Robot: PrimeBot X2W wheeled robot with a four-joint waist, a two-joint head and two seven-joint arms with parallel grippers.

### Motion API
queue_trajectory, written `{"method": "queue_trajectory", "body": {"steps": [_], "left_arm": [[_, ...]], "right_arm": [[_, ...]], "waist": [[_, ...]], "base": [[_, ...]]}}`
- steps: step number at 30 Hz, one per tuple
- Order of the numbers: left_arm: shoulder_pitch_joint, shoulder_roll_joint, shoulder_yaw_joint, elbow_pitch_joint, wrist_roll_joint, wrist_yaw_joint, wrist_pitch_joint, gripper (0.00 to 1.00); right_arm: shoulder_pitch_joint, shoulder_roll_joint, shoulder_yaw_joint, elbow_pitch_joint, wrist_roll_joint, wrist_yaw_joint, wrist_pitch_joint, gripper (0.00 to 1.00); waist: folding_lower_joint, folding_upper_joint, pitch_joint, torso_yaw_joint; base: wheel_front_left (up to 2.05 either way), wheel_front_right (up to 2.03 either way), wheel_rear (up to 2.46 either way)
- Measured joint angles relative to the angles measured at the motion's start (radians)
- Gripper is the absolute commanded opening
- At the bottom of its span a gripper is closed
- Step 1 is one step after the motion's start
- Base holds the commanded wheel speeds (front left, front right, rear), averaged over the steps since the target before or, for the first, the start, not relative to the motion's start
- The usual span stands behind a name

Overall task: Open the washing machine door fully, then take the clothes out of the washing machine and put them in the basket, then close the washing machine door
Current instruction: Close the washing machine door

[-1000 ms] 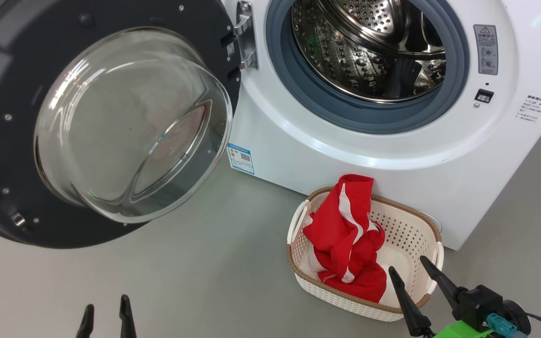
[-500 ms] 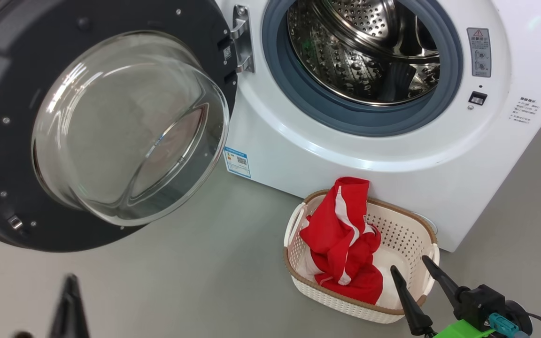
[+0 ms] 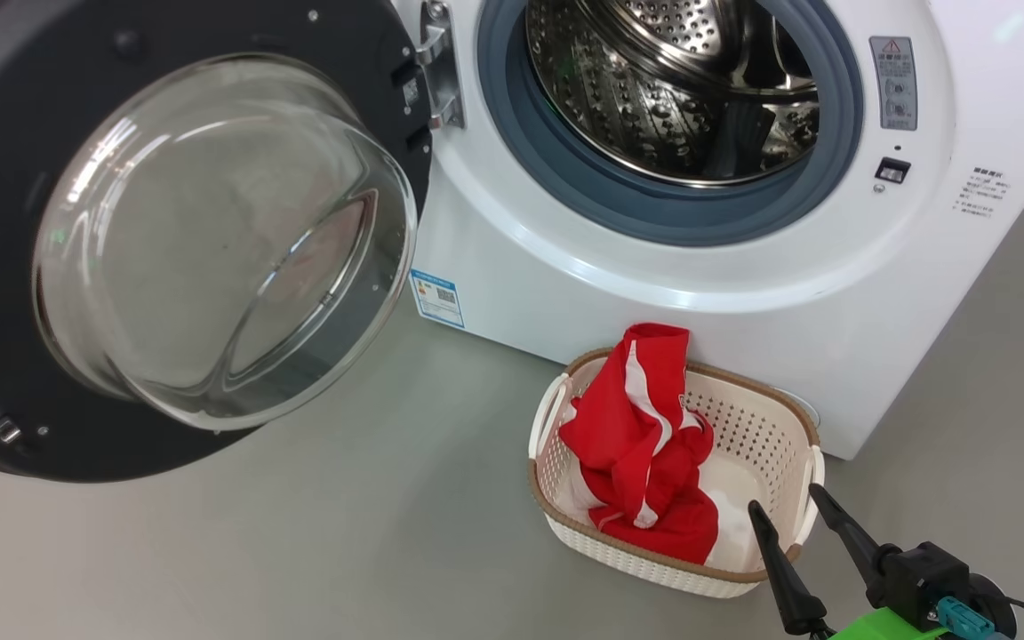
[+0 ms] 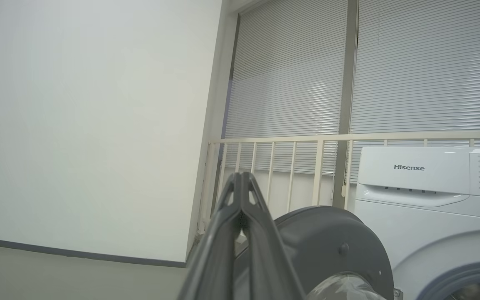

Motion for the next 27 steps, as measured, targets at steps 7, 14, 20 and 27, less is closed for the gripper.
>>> {"method": "queue_trajectory", "body": {"steps": [7, 14, 20, 27], "left_arm": [[-0.216, 0.143, 0.046, 0.265, -0.091, -0.008, 0.0, 0.0], [-0.368, 0.283, 0.025, 0.659, -0.288, -0.009, 0.133, 0.0], [-0.424, 0.353, -0.068, 0.84, -0.367, -0.009, 0.356, 0.0], [-0.424, 0.363, -0.152, 0.876, -0.443, -0.009, 0.514, 0.0]], "right_arm": [[-0.011, 0.0, 0.001, -0.005, -0.009, 0.0, 0.0, 1.0], [-0.047, 0.0, 0.001, -0.01, -0.012, 0.0, 0.0, 1.0], [-0.059, 0.0, 0.001, -0.009, -0.017, 0.0, 0.0, 1.0], [-0.062, 0.002, 0.001, -0.009, -0.017, 0.0, 0.0, 1.0]], "waist": [[0.0, 0.0, 0.041, -0.015], [0.0, 0.0, 0.087, -0.031], [0.0, 0.0, 0.114, -0.043], [0.0, 0.0, 0.119, -0.046]], "base": [[0.0, 0.0, 0.0], [0.0, 0.0, 0.0], [0.0, 0.0, 0.0], [0.0, 0.0, 0.0]]}}
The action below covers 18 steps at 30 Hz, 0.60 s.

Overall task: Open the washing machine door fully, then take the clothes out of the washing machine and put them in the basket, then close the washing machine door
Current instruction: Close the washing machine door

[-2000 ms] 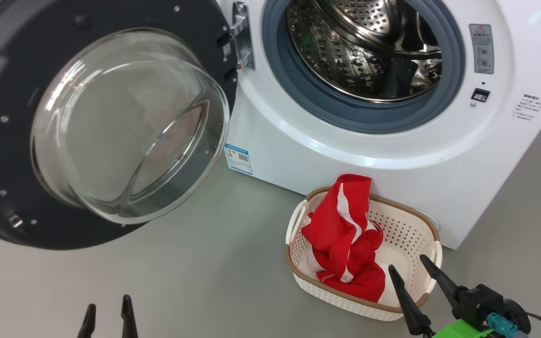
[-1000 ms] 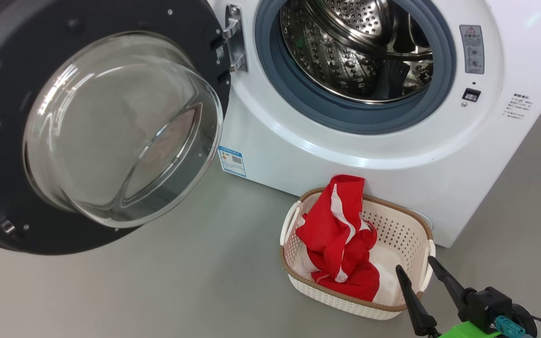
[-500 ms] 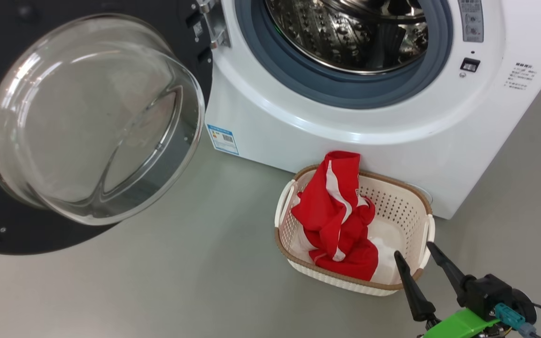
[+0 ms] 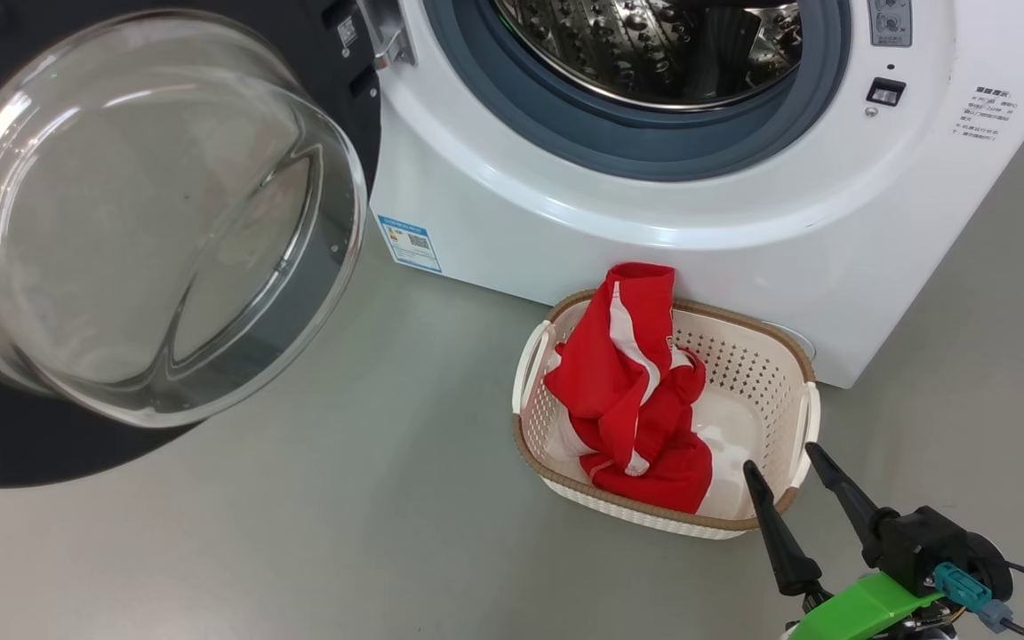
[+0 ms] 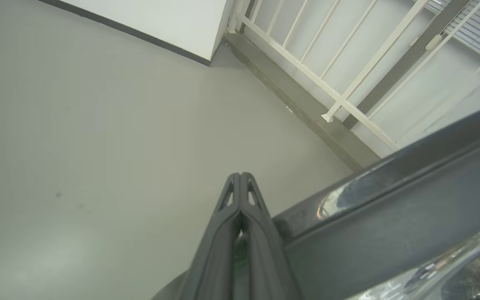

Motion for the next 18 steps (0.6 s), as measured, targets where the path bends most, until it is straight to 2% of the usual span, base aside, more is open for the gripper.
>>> {"method": "queue_trajectory", "body": {"steps": [10, 18], "left_arm": [[0.041, 0.049, -0.096, -0.078, -0.127, 0.002, 0.125, 0.0], [0.129, 0.087, -0.164, -0.196, -0.25, 0.002, 0.212, 0.0]], "right_arm": [[0.0, 0.003, -0.003, 0.0, 0.0, 0.0, 0.0, 1.0], [0.002, 0.013, -0.02, 0.0, 0.001, 0.0, 0.0, 1.0]], "waist": [[0.0, 0.0, -0.009, 0.004], [0.0, 0.0, -0.042, 0.002]], "base": [[0.0, 0.0, 0.0], [0.0, 0.0, 0.0]]}}
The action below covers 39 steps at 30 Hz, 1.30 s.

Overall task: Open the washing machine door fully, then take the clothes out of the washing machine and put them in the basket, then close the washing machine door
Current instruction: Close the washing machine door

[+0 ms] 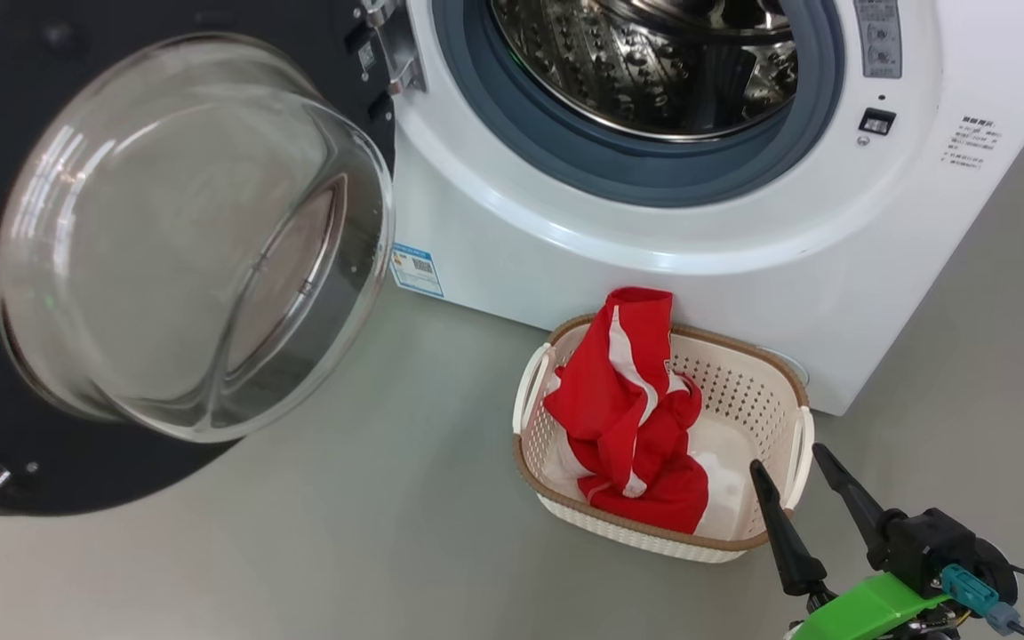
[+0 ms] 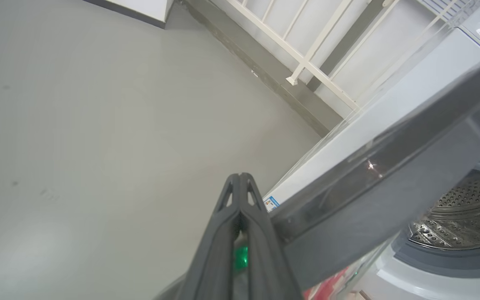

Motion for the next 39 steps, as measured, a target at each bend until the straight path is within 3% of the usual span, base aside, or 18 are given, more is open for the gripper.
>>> {"method": "queue_trajectory", "body": {"steps": [7, 19, 31, 39], "left_arm": [[0.148, 0.047, -0.071, -0.212, -0.163, 0.001, 0.052, 0.0], [0.3, 0.096, -0.191, -0.448, -0.317, 0.0, 0.023, 0.0], [0.338, 0.14, -0.346, -0.651, -0.37, 0.0, -0.039, 0.0], [0.336, 0.136, -0.485, -0.76, -0.354, 0.0, -0.103, 0.0]], "right_arm": [[0.033, 0.015, -0.018, -0.001, 0.002, 0.0, 0.0, 1.0], [0.047, 0.021, -0.022, -0.003, 0.009, 0.0, 0.0, 1.0], [0.065, 0.023, -0.023, -0.004, 0.009, 0.0, 0.0, 1.0], [0.066, 0.024, -0.022, -0.004, 0.009, 0.0, 0.0, 1.0]], "waist": [[0.0, 0.0, -0.045, 0.002], [-0.0001, 0.0, -0.077, 0.001], [0.0, 0.0, -0.085, -0.02], [0.0, 0.0, -0.088, -0.049]], "base": [[0.0, 0.0, 0.0], [0.0, 0.0, 0.0], [0.0, 0.0, 0.0], [0.0, 0.0, 0.0]]}}
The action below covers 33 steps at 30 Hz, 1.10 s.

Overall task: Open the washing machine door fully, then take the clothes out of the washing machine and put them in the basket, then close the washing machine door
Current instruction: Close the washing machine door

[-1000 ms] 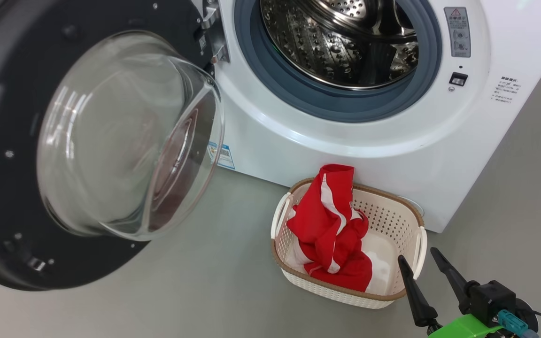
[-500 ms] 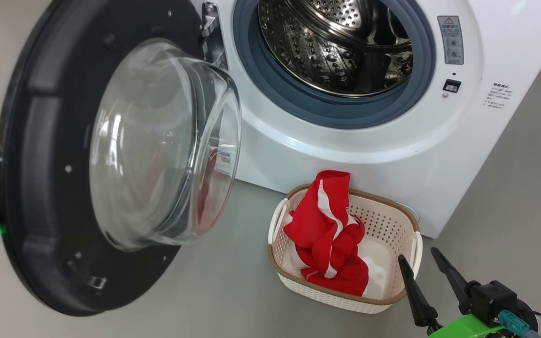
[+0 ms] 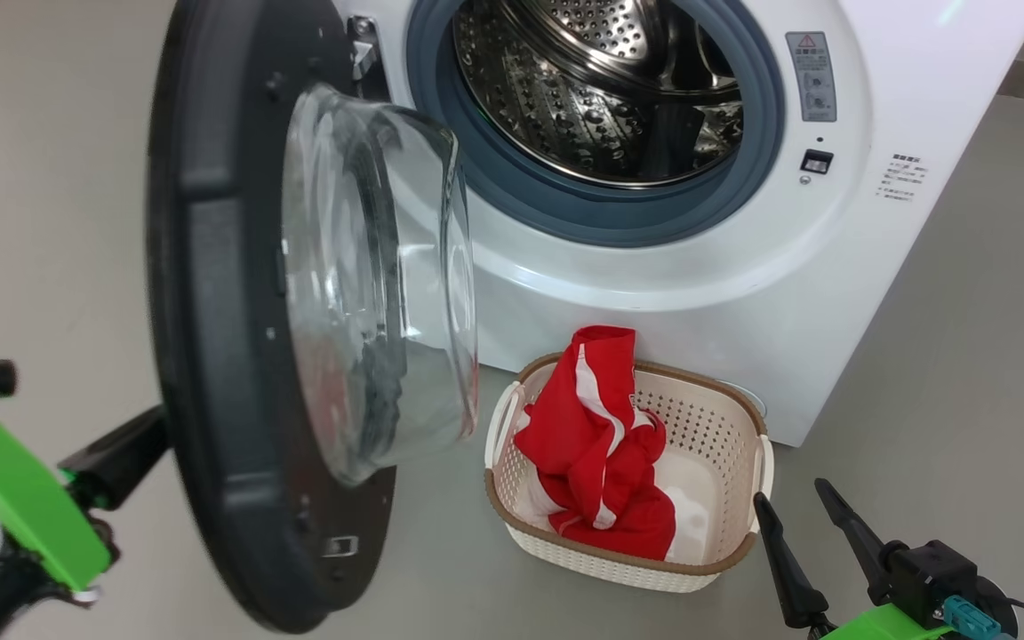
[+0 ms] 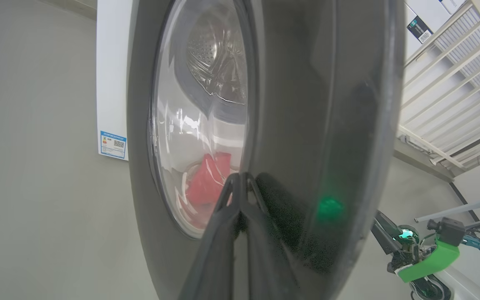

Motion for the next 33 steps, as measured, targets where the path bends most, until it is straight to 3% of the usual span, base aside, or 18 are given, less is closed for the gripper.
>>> {"method": "queue_trajectory", "body": {"steps": [11, 23, 33], "left_arm": [[-0.08, -0.043, -0.163, -0.056, 0.026, -0.001, -0.099, 0.0], [-0.064, -0.027, -0.186, 0.018, 0.0, -0.001, -0.213, 0.0], [0.059, -0.04, -0.197, 0.12, -0.021, -0.001, -0.367, 0.01]], "right_arm": [[0.0, 0.001, -0.001, 0.0, 0.0, 0.0, 0.0, 1.0], [0.001, 0.001, -0.003, -0.002, 0.009, 0.0, 0.0, 1.0], [0.001, 0.002, 0.008, -0.001, 0.017, 0.0, 0.0, 1.0]], "waist": [[0.0, 0.0, -0.001, -0.032], [-0.0001, 0.0, 0.006, -0.037], [-0.0001, 0.0, -0.012, -0.022]], "base": [[0.0, 0.0, 0.0], [0.0, 0.0, 0.0], [0.0, 0.0, 0.0]]}}
